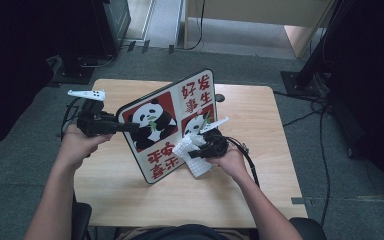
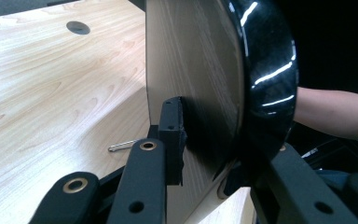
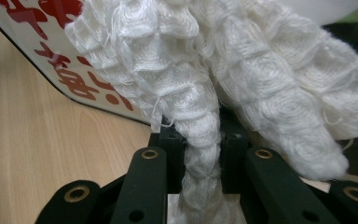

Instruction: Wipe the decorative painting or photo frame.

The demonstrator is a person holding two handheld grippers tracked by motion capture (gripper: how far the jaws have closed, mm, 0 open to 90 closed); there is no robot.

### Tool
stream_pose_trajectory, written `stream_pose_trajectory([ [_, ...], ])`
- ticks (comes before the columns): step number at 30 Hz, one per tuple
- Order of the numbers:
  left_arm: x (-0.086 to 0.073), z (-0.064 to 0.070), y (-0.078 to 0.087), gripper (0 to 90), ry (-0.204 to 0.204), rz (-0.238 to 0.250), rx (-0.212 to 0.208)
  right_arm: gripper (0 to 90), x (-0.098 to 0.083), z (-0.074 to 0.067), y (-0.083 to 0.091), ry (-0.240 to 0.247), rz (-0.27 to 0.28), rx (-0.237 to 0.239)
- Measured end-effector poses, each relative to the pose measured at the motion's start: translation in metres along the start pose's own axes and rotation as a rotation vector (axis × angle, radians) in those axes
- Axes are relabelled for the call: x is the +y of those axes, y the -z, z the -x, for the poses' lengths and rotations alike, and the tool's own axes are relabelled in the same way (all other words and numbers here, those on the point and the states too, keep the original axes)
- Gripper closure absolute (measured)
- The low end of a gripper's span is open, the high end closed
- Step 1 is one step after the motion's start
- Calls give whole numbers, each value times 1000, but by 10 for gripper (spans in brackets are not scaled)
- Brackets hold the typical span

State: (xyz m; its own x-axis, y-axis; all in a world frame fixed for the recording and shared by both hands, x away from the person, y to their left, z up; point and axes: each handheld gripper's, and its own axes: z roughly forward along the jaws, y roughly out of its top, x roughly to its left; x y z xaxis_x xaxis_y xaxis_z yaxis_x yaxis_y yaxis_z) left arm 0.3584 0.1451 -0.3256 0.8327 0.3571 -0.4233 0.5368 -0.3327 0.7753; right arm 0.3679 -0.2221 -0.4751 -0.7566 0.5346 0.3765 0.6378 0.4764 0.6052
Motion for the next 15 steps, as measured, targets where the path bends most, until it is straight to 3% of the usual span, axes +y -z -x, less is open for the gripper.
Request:
stream_pose_trajectory([
  [8,0,0,0,732,0,0,7,773,2,-4,2,6,-9,-16],
  [15,0,-1,0,734,5,3,12,777,13,-15,23,25,36,-6],
])
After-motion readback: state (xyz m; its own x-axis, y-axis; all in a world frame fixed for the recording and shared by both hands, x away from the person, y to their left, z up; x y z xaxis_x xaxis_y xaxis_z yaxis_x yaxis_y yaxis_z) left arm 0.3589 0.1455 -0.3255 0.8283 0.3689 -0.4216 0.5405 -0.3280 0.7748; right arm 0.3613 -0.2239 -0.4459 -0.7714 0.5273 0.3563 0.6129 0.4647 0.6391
